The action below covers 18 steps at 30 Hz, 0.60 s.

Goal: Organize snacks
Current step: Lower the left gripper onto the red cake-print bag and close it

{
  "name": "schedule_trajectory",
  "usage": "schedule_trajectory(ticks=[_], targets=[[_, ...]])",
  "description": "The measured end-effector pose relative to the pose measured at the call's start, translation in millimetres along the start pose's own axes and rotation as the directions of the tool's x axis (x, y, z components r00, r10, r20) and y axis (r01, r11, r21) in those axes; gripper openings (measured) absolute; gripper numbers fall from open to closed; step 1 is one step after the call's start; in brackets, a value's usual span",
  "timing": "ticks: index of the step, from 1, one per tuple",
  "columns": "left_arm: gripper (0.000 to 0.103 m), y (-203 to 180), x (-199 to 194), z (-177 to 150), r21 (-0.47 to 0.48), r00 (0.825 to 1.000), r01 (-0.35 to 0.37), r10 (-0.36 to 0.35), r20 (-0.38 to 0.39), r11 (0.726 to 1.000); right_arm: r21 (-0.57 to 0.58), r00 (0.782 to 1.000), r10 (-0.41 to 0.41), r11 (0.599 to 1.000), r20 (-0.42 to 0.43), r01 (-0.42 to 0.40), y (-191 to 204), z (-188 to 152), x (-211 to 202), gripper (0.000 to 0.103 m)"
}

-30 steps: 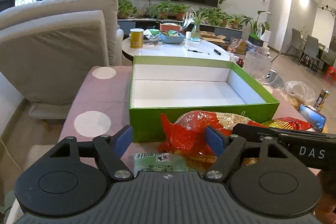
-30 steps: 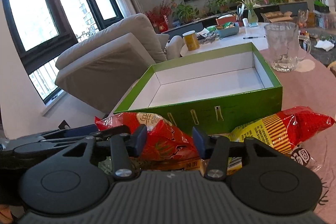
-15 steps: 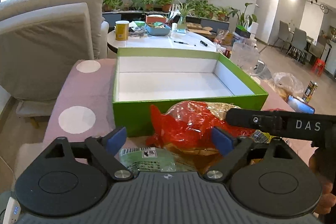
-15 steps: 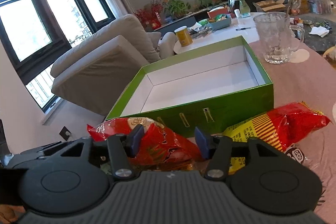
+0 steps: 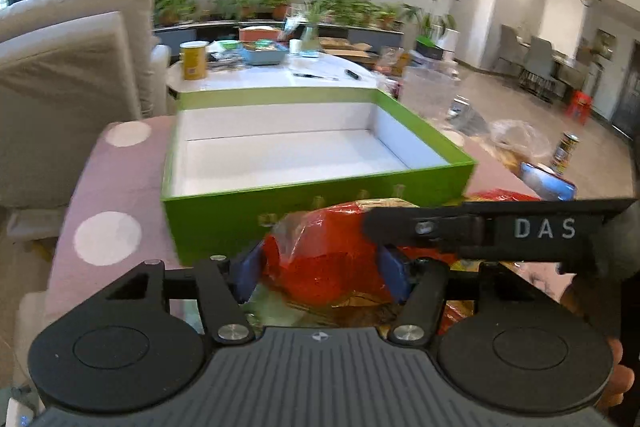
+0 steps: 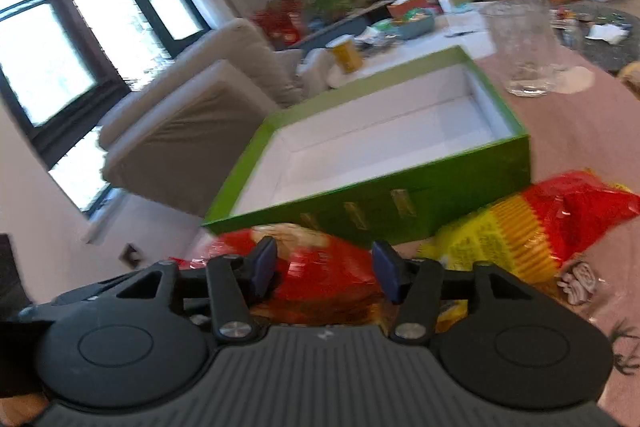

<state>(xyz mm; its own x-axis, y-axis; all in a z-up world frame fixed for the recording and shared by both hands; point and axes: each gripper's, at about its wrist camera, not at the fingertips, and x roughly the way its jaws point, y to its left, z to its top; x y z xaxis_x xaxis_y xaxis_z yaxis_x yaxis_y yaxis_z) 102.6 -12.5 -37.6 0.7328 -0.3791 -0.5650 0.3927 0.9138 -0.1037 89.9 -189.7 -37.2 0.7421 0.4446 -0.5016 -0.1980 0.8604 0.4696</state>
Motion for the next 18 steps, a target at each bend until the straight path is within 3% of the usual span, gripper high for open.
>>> schedule_trajectory(ticks=[1, 4, 10, 14, 18], targets=[[0.057, -4, -2, -1, 0.014, 1.000, -0.008, 0.008, 0.008, 1.000, 0.000, 1.000, 0.026, 1.000, -0.015, -0.026, 2, 0, 0, 0.073], [0.057, -9, -7, -2, 0.024, 1.000, -0.024, 0.023, 0.012, 0.999, -0.078, 1.000, -0.018, 0.997, 0.008, 0.018, 14, -4, -4, 0.067], [0.057, -13, -29, 1, 0.004, 0.998, -0.022, 0.022, 0.052, 1.000, -0.064, 0.999, 0.015, 0.998, 0.038, -0.012, 16, -3, -22, 0.066], [0.057, -24, -43, 5, 0.044, 0.995, -0.043, 0.038, 0.090, 0.998, -0.107, 0.997, 0.025, 0.994, 0.077, -0.016, 26, -1, -35, 0.066], [0.057, -20, -46, 2, 0.020, 0.994, -0.073, 0.071, 0.085, 0.997, -0.078, 0.996, 0.009, 0.997, 0.087, -0.002, 20, 2, -42, 0.066]])
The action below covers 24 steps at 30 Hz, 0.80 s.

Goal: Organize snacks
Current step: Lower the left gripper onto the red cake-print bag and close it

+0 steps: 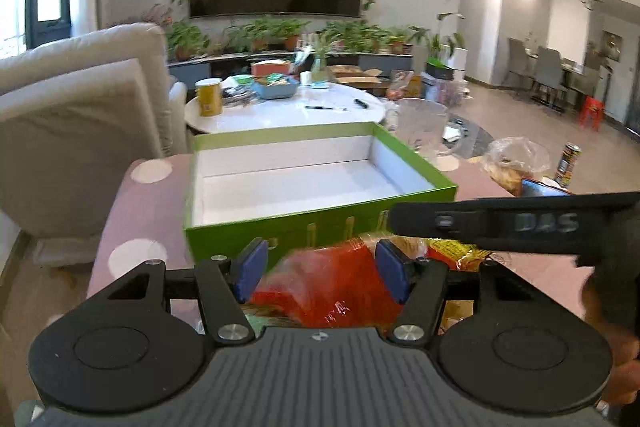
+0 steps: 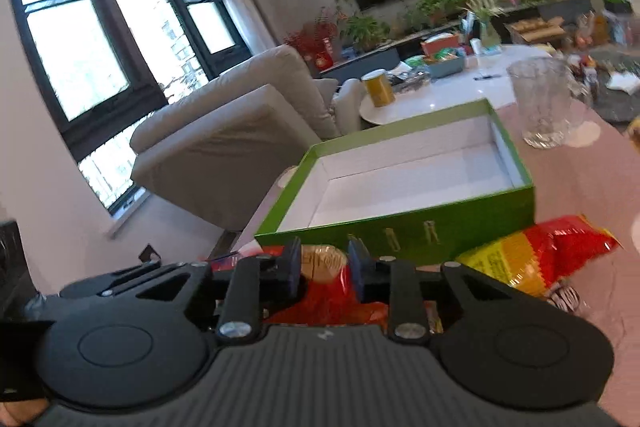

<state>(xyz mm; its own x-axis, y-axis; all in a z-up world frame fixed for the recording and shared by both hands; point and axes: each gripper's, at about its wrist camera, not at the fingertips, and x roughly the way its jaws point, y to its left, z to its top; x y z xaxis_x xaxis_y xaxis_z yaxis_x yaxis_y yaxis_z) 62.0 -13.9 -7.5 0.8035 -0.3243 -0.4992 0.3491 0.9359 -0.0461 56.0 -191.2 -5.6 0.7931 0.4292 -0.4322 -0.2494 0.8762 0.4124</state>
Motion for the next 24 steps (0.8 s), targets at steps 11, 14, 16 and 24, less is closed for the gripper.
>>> schedule_trajectory(ticks=[11, 14, 16, 24], targets=[[0.080, 17, 13, -24, -0.060, 0.996, -0.045, 0.040, -0.083, 0.997, 0.047, 0.998, -0.028, 0.998, -0.063, 0.031, -17, -18, 6, 0.066], [0.080, 13, 22, -22, -0.045, 0.995, -0.037, 0.032, -0.094, 0.998, 0.052, 0.997, -0.020, 0.998, -0.071, 0.024, -15, -16, 13, 0.066], [0.080, 10, 28, -20, -0.034, 0.995, -0.028, 0.025, -0.101, 0.999, 0.048, 0.997, -0.023, 0.998, -0.076, 0.027, -13, -15, 19, 0.067], [0.064, 2, 46, -20, 0.029, 0.990, -0.014, 0.018, -0.139, 0.999, 0.026, 0.990, -0.039, 0.999, -0.136, 0.042, -19, -18, 41, 0.061]])
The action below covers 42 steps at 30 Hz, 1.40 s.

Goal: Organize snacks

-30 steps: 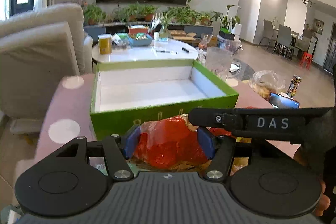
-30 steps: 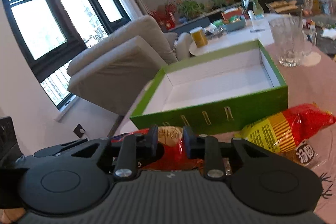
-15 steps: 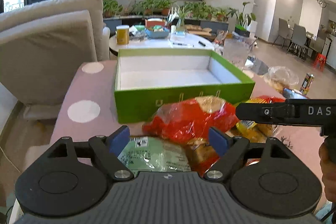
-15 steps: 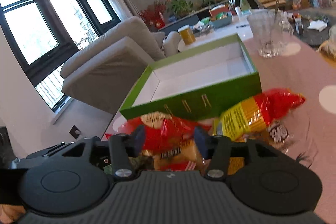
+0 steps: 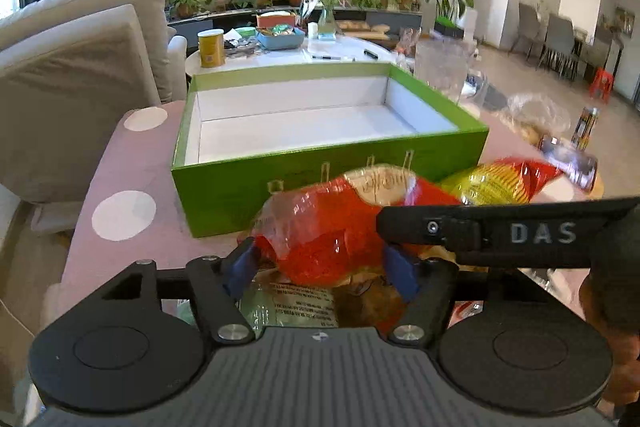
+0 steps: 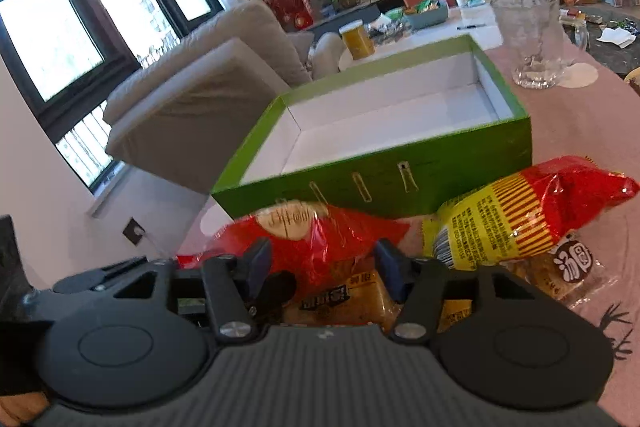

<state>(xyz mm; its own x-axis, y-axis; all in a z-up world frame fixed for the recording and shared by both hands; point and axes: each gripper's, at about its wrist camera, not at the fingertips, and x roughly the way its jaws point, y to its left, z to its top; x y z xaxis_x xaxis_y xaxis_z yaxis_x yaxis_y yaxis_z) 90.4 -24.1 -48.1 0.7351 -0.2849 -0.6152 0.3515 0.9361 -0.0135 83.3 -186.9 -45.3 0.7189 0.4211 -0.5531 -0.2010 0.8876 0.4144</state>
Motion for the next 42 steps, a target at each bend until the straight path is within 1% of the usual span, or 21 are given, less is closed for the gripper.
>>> schedule_trajectory(ticks=[1, 2, 3, 4, 5, 8, 10, 13, 14, 17, 19, 20, 21, 23, 28, 29, 31, 33, 36, 38, 42], targets=[[0.063, -2, -2, -1, 0.014, 1.000, -0.002, 0.002, 0.004, 1.000, -0.002, 1.000, 0.009, 1.000, -0.008, -0.009, -1, -1, 2, 0.051], [0.060, -5, -5, -2, 0.021, 1.000, -0.001, 0.000, 0.013, 1.000, 0.004, 1.000, 0.027, 1.000, -0.015, -0.027, -1, -1, 2, 0.048], [0.054, -7, -8, -2, 0.012, 1.000, 0.020, -0.020, 0.023, 1.000, 0.002, 1.000, 0.023, 1.000, -0.011, -0.023, 0, -1, 1, 0.046], [0.054, -7, -13, -1, -0.003, 0.998, 0.056, -0.056, 0.032, 0.998, -0.018, 1.000, 0.012, 1.000, 0.001, -0.012, 4, -2, -2, 0.037], [0.054, -9, -18, 1, -0.011, 0.996, 0.075, -0.074, 0.041, 0.997, -0.044, 1.000, 0.010, 0.999, 0.016, -0.009, 8, -1, -5, 0.034], [0.053, -18, -36, 6, 0.030, 0.993, 0.074, -0.077, 0.095, 0.997, -0.083, 0.995, 0.081, 0.994, 0.055, -0.077, 21, 0, -24, 0.033], [0.053, -21, -45, 8, 0.041, 0.990, 0.071, -0.075, 0.122, 0.997, -0.124, 0.992, 0.081, 0.990, 0.093, -0.070, 30, 2, -37, 0.032], [0.055, -19, -56, 9, 0.027, 0.985, 0.046, -0.049, 0.164, 0.999, -0.124, 0.986, 0.111, 0.988, 0.128, -0.095, 31, 5, -52, 0.032], [0.060, -17, -56, 9, 0.017, 0.986, 0.030, -0.032, 0.163, 0.999, -0.123, 0.984, 0.107, 0.988, 0.143, -0.090, 29, 5, -55, 0.032], [0.064, -10, -55, 3, 0.013, 0.989, -0.048, 0.045, 0.143, 0.999, -0.108, 0.983, 0.022, 0.994, 0.182, -0.002, 13, 3, -62, 0.036], [0.071, -5, -57, -4, 0.013, 0.990, -0.047, 0.045, 0.132, 0.999, -0.095, 0.986, -0.008, 0.995, 0.168, 0.024, 1, -1, -61, 0.040], [0.076, -4, -57, -8, 0.015, 0.992, -0.037, 0.035, 0.124, 0.999, -0.089, 0.988, -0.010, 0.996, 0.154, 0.023, -4, -3, -60, 0.045], [0.077, -4, -57, -11, 0.024, 0.993, -0.024, 0.021, 0.114, 0.999, -0.085, 0.991, 0.000, 0.996, 0.137, 0.011, -9, -6, -58, 0.048], [0.077, -7, -54, -16, 0.052, 0.995, -0.021, 0.016, 0.094, 0.998, -0.087, 0.993, 0.010, 0.996, 0.119, 0.000, -15, -11, -55, 0.055], [0.077, -14, -35, -15, 0.102, 0.998, -0.060, 0.057, 0.032, 0.993, -0.178, 0.999, 0.013, 0.984, 0.051, -0.003, -7, -16, -38, 0.058], [0.077, -15, -32, -13, 0.108, 0.997, -0.072, 0.069, 0.028, 0.992, -0.200, 0.999, 0.004, 0.980, 0.040, 0.005, -5, -16, -35, 0.058], [0.076, -16, -27, -8, 0.113, 0.996, -0.087, 0.085, 0.023, 0.990, -0.239, 0.998, -0.052, 0.969, 0.030, 0.058, 1, -15, -26, 0.058], [0.076, -17, -24, -3, 0.115, 0.994, -0.104, 0.102, 0.026, 0.988, -0.248, 0.997, -0.065, 0.966, 0.034, 0.072, 1, -11, -20, 0.058], [0.076, -13, -21, 8, 0.094, 0.990, -0.136, 0.131, 0.050, 0.986, -0.223, 0.998, -0.040, 0.974, 0.049, 0.050, -1, -3, -15, 0.058], [0.076, -9, -19, 16, 0.076, 0.986, -0.154, 0.149, 0.074, 0.985, -0.205, 0.996, -0.032, 0.978, 0.082, 0.048, -3, 3, -13, 0.058], [0.075, -2, -18, 23, 0.042, 0.983, -0.165, 0.161, 0.086, 0.985, -0.166, 0.993, -0.010, 0.986, 0.115, 0.030, -5, 15, -6, 0.057]])
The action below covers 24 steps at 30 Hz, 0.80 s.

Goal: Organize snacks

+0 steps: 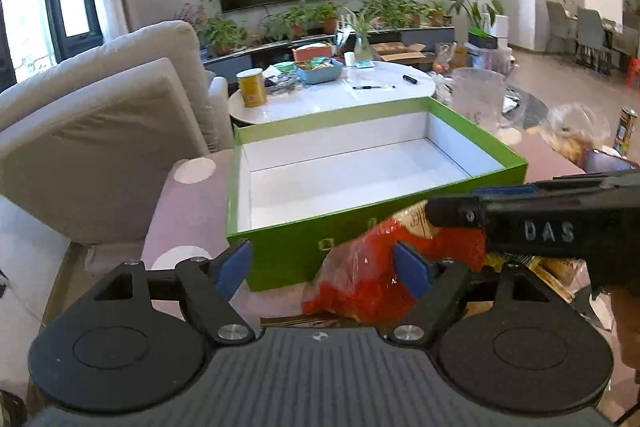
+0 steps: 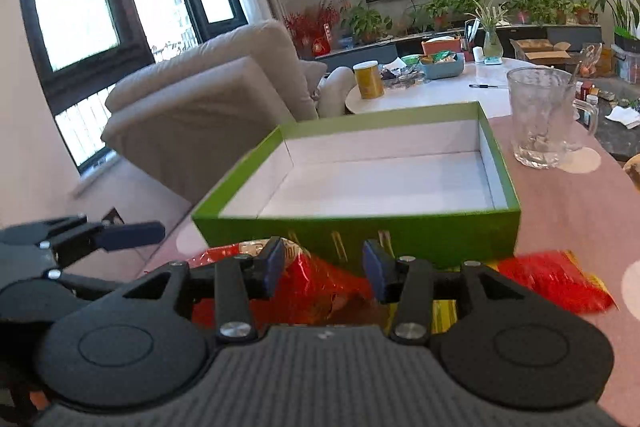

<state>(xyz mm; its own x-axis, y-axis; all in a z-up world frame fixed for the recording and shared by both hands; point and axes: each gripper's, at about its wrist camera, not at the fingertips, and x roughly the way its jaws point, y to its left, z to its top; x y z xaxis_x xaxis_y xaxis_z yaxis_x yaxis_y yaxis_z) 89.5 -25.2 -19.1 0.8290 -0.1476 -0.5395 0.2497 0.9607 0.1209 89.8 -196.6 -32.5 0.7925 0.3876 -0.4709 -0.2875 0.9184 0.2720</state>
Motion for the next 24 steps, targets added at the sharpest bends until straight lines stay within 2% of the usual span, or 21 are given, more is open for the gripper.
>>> schedule_trajectory(ticks=[6, 7, 10, 11, 15, 18, 20, 24], targets=[[0.080, -11, -10, -15, 0.082, 0.991, 0.137, -0.135, -0.023, 0.987, 0.024, 1.000, 0.007, 1.000, 0.028, -0.008, -3, 7, 8, 0.057], [0.080, -15, -6, -15, 0.107, 0.991, 0.131, -0.128, -0.033, 0.986, 0.028, 1.000, 0.007, 1.000, 0.029, -0.008, -3, 9, 9, 0.057], [0.079, -24, 14, -12, 0.134, 0.998, 0.035, -0.026, -0.063, 0.990, 0.033, 1.000, 0.005, 0.999, 0.028, -0.006, -2, 12, 12, 0.057], [0.074, -22, 21, -9, 0.119, 0.997, 0.016, -0.008, -0.074, 0.993, 0.033, 1.000, 0.004, 0.999, 0.028, -0.005, -1, 13, 12, 0.057], [0.057, -6, 35, 1, 0.002, 0.991, 0.047, -0.047, -0.122, 0.999, 0.067, 0.998, 0.019, 0.997, 0.059, -0.023, -7, 12, -3, 0.058], [0.055, 0, 37, 2, -0.041, 0.988, 0.071, -0.076, -0.131, 0.997, 0.079, 0.994, 0.082, 0.993, 0.070, -0.088, -15, 8, -17, 0.060], [0.055, -1, 36, 1, -0.035, 0.989, 0.070, -0.074, -0.126, 0.997, 0.036, 0.993, 0.114, 0.993, 0.043, -0.115, -13, 6, -18, 0.060], [0.055, -6, 34, 0, 0.004, 0.990, 0.086, -0.085, -0.114, 0.996, -0.027, 0.994, 0.110, 0.993, -0.017, -0.111, -7, -1, -1, 0.060]])
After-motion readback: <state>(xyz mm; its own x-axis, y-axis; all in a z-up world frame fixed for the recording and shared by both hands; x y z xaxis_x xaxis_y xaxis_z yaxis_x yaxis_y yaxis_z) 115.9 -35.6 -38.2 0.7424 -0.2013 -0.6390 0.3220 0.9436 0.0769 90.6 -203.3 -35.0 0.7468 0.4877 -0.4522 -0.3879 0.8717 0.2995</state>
